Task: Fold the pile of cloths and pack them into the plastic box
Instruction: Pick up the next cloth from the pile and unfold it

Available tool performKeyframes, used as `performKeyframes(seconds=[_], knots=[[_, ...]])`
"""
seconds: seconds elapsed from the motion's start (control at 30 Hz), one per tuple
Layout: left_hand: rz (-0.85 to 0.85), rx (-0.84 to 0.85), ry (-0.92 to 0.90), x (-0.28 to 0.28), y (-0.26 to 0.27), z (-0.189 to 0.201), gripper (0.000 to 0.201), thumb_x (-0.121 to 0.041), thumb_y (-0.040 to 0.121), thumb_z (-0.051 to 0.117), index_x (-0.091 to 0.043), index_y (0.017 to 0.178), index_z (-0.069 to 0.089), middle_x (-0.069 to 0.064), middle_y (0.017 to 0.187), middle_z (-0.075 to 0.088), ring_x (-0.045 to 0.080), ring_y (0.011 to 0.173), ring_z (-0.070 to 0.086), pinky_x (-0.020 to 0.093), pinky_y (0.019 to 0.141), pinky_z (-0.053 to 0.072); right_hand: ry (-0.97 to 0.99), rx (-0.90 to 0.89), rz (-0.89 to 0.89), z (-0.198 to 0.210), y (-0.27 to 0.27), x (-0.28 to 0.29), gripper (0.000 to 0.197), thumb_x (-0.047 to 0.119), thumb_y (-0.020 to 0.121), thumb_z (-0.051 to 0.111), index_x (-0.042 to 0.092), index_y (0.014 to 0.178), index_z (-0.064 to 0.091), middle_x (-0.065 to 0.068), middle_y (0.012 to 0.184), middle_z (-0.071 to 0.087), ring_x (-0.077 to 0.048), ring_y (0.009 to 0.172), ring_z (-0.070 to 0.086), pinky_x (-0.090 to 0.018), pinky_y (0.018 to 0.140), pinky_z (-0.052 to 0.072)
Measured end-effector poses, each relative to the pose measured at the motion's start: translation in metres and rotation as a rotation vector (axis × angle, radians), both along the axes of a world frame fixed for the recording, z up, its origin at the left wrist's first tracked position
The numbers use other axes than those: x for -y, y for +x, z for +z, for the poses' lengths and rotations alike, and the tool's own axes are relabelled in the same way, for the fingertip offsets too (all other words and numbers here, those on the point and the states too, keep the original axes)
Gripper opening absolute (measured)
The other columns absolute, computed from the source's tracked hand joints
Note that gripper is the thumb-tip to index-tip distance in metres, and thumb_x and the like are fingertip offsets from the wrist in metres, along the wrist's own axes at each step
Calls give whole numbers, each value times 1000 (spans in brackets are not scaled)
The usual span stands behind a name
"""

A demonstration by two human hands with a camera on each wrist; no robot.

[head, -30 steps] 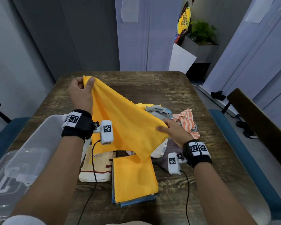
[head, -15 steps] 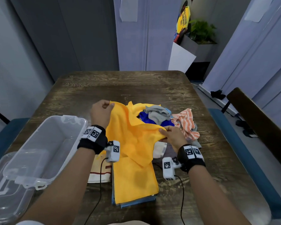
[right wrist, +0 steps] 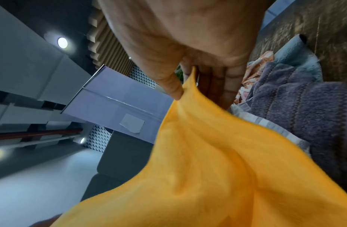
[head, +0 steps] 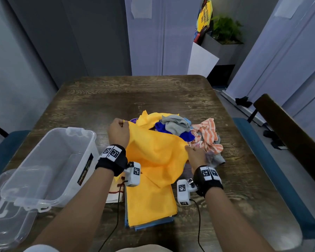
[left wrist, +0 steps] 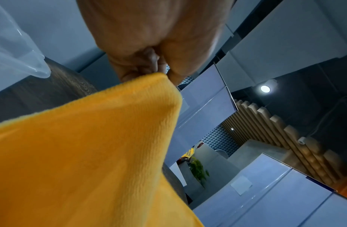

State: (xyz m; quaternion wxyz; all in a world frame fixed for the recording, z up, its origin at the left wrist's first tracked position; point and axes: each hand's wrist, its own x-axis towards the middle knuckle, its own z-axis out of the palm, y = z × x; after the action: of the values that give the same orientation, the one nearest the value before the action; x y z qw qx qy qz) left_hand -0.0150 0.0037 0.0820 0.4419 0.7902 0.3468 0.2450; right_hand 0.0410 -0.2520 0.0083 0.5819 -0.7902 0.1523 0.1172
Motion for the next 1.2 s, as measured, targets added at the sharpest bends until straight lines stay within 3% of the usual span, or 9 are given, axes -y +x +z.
performKeyframes(seconds=[0.07, 0.23, 0.37, 0.47, 0.67, 0.97, 1.07, 1.13, 1.2], knots=[[-31, -14, -16, 5, 1, -5, 18, -22, 101, 54, -7, 99, 63, 3, 86, 62, 23, 81, 60, 28, 57, 36, 4, 5, 64, 1, -2, -4, 35, 25, 96, 63, 8, 68, 50, -7, 66, 44, -23, 70, 47, -36, 69, 40], [-240, -41, 17, 26, -3, -22, 18, -34, 98, 60, -18, 97, 68, -2, 90, 71, 21, 84, 68, 41, 76, 58, 185, -40, 257, 7, -9, -13, 18, 9, 99, 58, -1, 85, 62, -21, 86, 62, -31, 81, 65, -40, 72, 62], [-467, -53, 187, 61, -14, -33, 17, -30, 96, 64, -18, 103, 73, -5, 95, 74, 11, 86, 66, 31, 80, 54, 328, -141, 345, 16, -17, -25, 16, 1, 99, 56, -5, 112, 63, -20, 100, 68, -33, 79, 70, -38, 74, 63], [-623, -105, 265, 82, -23, -43, 16, -30, 96, 64, -21, 103, 76, -5, 96, 75, 10, 83, 68, 34, 79, 55, 365, -180, 375, 20, -20, -30, 21, -3, 97, 56, -6, 118, 60, -25, 98, 66, -35, 75, 71, -39, 75, 63], [-651, -143, 324, 90, -31, -54, 20, -33, 97, 63, -27, 109, 77, -6, 99, 77, 14, 90, 69, 37, 80, 55, 430, -223, 380, 21, -22, -28, 36, -6, 95, 57, -4, 130, 49, -34, 109, 67, -39, 83, 70, -39, 73, 63], [-757, -196, 393, 88, -37, -56, 24, -30, 98, 61, -25, 118, 74, -2, 112, 75, 19, 103, 68, 40, 86, 55, 375, -179, 351, 16, -19, -28, 38, -11, 97, 43, 3, 132, 46, -28, 99, 63, -34, 83, 67, -40, 72, 62], [-790, -192, 434, 89, -37, -54, 26, -28, 96, 65, -24, 121, 72, -1, 115, 74, 20, 105, 67, 38, 88, 54, 354, -157, 339, 18, -18, -26, 33, -8, 97, 38, 1, 127, 49, -22, 98, 67, -31, 83, 70, -43, 82, 60], [-741, -167, 435, 88, -35, -51, 23, -24, 98, 61, -23, 117, 73, -1, 111, 75, 19, 102, 68, 36, 85, 54, 335, -139, 353, 21, -16, -24, 29, -3, 97, 39, 1, 121, 54, -18, 92, 71, -32, 84, 72, -47, 90, 55], [-658, -85, 375, 87, -33, -42, 22, -18, 99, 58, -22, 114, 74, -1, 101, 76, 19, 92, 69, 33, 79, 53, 262, -83, 395, 26, -15, -24, 21, 1, 95, 45, 4, 112, 58, -17, 88, 75, -31, 85, 73, -43, 86, 53]])
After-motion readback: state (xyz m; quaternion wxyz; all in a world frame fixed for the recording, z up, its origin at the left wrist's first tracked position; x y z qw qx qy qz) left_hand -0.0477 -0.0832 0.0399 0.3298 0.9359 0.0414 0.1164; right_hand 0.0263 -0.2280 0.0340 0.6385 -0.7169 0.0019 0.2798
